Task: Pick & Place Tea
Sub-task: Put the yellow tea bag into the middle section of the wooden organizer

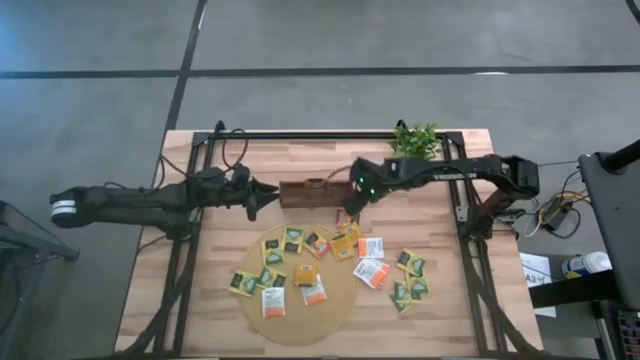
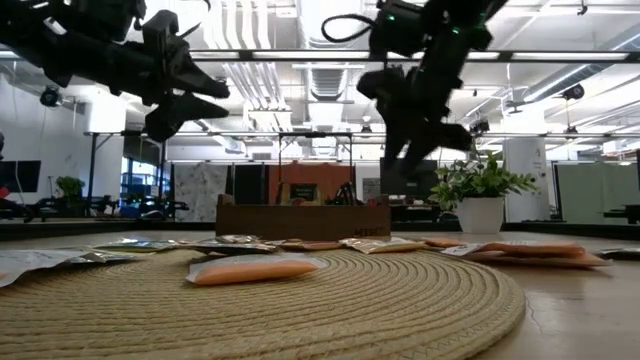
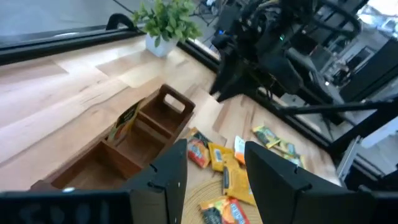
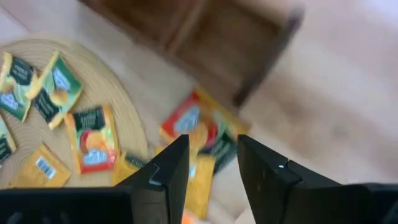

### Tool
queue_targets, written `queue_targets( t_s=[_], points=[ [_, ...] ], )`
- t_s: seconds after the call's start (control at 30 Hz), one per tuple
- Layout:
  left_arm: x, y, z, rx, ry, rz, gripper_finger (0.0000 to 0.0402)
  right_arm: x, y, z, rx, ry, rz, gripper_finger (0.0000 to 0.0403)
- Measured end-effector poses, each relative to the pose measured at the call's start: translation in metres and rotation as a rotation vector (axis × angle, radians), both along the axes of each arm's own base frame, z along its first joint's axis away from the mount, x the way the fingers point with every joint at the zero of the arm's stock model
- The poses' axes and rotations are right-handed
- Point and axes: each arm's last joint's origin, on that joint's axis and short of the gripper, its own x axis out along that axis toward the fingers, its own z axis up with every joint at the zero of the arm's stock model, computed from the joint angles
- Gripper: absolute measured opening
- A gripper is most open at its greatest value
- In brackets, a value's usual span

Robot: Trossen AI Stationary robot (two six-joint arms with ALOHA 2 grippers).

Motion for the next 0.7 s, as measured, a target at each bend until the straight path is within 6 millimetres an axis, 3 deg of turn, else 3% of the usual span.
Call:
queue_targets(
  t_s=[0.17, 0.37, 0.7],
  points=[
    [0.009, -0.006, 0.002, 0.082, 0.038, -0.063, 0.0152, -0.011, 0.016, -0.025, 0.070, 0.053, -0.081, 0.0137],
    [0.035, -0.021, 0.011, 0.207, 0.140, -0.163, 0.0147, -0.016, 0.026, -0.043, 0.090, 0.035, -0.096, 0.0128],
    [0.112, -0.041, -0.003, 0.275, 0.391, -0.028, 0.0146, -0.022, 0.025, -0.062, 0.054, -0.068, -0.043, 0.0121]
  ],
)
